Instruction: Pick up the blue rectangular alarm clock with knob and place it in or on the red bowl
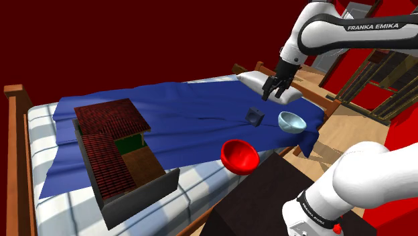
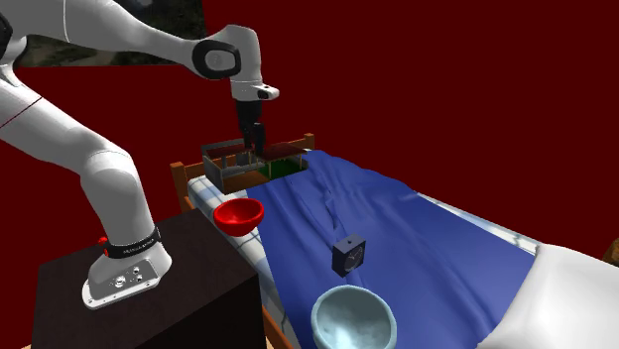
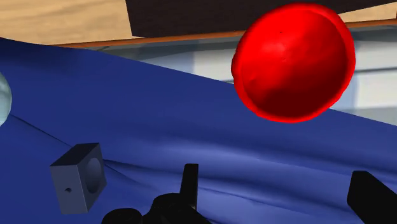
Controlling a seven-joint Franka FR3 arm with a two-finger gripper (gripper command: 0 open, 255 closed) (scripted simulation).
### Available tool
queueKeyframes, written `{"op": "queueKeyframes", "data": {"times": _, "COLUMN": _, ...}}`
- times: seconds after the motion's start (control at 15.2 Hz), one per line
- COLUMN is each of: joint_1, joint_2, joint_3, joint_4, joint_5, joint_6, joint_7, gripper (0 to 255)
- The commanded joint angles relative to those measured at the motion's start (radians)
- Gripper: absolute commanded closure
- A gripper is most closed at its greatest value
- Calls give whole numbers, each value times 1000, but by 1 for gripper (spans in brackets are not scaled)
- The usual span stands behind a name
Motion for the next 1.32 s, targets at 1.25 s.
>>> {"op": "queueKeyframes", "data": {"times": 1.25, "joint_1": -89, "joint_2": 763, "joint_3": -253, "joint_4": 316, "joint_5": 196, "joint_6": 404, "joint_7": -425, "gripper": 0}}
